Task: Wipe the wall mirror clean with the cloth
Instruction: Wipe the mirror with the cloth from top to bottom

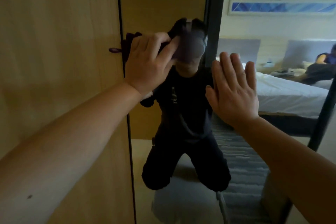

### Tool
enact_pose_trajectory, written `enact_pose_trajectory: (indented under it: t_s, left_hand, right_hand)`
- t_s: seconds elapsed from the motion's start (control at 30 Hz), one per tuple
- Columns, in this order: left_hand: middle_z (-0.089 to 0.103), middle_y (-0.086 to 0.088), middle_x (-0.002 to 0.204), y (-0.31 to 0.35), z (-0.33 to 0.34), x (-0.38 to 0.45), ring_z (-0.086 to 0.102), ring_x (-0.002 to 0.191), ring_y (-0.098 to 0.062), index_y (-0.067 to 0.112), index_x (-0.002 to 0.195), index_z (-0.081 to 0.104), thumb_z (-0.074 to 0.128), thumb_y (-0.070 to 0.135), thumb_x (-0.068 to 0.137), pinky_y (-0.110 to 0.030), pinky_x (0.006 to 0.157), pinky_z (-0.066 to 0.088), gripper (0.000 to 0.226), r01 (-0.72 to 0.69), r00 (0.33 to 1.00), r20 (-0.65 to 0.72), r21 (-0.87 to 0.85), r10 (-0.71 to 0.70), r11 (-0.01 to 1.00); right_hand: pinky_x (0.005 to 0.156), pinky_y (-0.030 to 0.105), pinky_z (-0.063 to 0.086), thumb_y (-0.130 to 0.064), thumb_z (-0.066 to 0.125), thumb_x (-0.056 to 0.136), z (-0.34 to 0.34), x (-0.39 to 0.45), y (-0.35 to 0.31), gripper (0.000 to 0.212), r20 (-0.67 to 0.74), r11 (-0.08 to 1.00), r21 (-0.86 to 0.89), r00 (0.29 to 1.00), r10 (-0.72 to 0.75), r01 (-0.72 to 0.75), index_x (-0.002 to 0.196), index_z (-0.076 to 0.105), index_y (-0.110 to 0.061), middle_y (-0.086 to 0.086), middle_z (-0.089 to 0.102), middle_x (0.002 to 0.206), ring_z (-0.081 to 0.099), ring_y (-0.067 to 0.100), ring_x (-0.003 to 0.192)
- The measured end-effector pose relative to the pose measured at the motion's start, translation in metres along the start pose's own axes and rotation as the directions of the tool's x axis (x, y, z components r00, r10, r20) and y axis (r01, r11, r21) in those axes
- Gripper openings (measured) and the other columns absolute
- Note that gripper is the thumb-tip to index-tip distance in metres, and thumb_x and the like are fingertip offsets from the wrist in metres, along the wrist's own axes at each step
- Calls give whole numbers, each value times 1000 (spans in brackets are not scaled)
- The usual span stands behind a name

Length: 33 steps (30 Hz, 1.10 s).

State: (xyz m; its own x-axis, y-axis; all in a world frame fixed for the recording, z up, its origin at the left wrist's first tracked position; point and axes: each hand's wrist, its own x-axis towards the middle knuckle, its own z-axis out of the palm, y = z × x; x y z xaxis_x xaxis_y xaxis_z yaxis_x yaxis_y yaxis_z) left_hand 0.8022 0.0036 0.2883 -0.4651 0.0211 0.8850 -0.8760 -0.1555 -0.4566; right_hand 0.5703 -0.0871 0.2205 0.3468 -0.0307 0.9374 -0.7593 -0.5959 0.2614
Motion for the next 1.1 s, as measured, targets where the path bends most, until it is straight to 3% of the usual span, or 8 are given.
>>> enact_pose_trajectory:
  t_s: [0.2,0.37,0.5,0.67,0.73,0.83,1.0,1.1]
  left_hand:
    - [52,-8,115,52,-30,-124,58,98,-30,12,129,62,70,17,93,-45,80,47,37,-15,996,87,-100,24,995]
    - [48,-2,120,121,-49,-240,55,102,-23,21,134,57,58,17,96,-41,84,44,38,-89,949,280,-210,148,974]
    - [49,0,119,143,-58,-260,55,102,-20,26,133,55,57,17,95,-38,87,43,39,-64,925,353,-218,140,974]
    - [51,-1,115,133,-67,-231,59,96,-22,23,130,58,51,15,101,-38,85,45,31,-37,912,380,-292,152,956]
    - [51,-3,115,122,-61,-196,61,95,-26,20,129,56,58,15,97,-40,84,43,32,29,942,331,-260,61,965]
    - [50,-5,114,90,-40,-107,58,95,-30,18,127,56,72,12,89,-45,79,45,42,122,982,170,-215,-86,969]
    - [59,-12,113,43,1,55,56,96,-31,16,125,58,69,19,90,-44,83,42,36,37,999,23,-111,-35,993]
    - [60,-12,111,43,13,103,57,96,-32,14,123,62,65,23,92,-42,81,43,32,32,998,58,-95,-27,995]
  right_hand:
    - [123,54,-2,-46,36,102,-6,2,0,68,145,999,14,988,44,-47,157,14,-13,9,7,166,-1,28,153]
    - [123,51,-4,-43,42,102,-9,1,-1,67,152,997,32,987,60,-66,156,20,-12,8,10,166,-1,26,153]
    - [124,45,-6,-41,41,104,-19,2,4,62,197,997,65,980,28,-42,157,21,-14,6,8,166,-3,23,153]
    - [122,42,-13,-49,37,104,-42,-20,44,72,260,992,-2,958,122,-126,158,-4,-25,-2,-15,164,-16,18,152]
    - [121,41,-18,-54,29,104,-45,-30,66,71,317,987,-79,935,156,-138,158,-7,-24,1,-19,164,-20,18,150]
    - [121,42,-14,-53,27,103,-41,-39,85,70,354,985,-140,924,146,-102,158,1,-18,7,-11,166,-18,23,151]
    - [123,49,-6,-51,26,102,-28,-42,86,68,303,985,-148,944,132,-90,158,8,-16,9,-3,166,-9,28,153]
    - [123,53,-1,-52,22,101,-24,-43,90,67,269,987,-134,955,124,-90,157,13,-15,8,0,166,-5,29,153]
